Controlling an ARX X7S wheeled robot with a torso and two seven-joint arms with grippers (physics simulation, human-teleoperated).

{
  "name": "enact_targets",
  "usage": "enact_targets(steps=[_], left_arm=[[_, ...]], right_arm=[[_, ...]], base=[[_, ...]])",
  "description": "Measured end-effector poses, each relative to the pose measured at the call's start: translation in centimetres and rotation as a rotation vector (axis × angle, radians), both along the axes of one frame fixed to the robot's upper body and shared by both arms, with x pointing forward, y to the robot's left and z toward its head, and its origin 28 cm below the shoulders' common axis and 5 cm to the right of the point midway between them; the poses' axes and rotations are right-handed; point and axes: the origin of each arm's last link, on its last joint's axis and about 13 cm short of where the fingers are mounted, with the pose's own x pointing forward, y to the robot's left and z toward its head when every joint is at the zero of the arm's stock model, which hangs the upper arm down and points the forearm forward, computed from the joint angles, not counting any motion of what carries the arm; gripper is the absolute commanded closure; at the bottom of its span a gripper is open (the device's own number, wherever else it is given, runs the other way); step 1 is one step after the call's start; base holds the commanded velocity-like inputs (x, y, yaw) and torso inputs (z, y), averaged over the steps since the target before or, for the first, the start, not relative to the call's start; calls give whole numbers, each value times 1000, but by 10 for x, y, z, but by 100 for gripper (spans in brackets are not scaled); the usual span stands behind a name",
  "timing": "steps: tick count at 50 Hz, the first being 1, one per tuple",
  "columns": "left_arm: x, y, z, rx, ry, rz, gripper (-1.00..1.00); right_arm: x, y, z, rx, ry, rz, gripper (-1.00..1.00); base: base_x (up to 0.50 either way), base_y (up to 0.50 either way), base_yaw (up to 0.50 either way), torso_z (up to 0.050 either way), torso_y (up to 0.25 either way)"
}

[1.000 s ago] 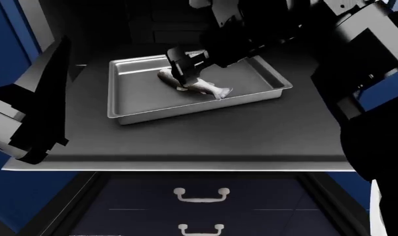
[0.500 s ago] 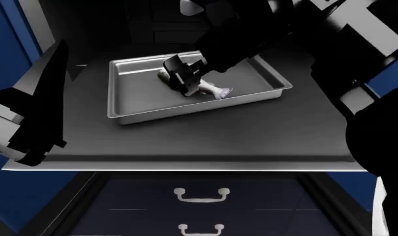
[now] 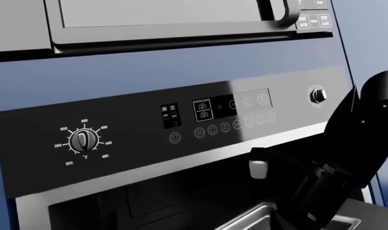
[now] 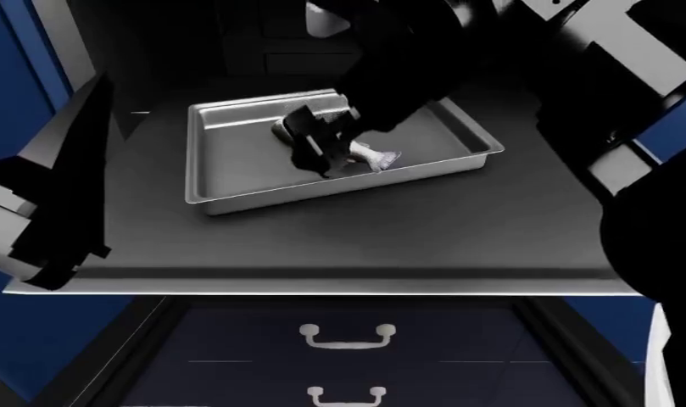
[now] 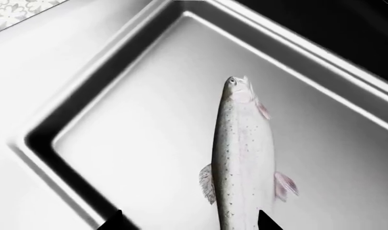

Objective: Pick the fish from the top rack in the oven and place it on the plate on the counter.

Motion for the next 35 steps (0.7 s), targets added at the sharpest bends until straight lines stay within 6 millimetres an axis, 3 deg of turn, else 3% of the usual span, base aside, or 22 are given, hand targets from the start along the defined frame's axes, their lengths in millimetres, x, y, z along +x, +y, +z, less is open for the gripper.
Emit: enact_targets(steps=[35], left_arm=[[-7,5,-3,-15,16,30,-100]], right_arm=[[3,-9,8,48,-41,-49,-100]], base=[[0,0,0,0,0]])
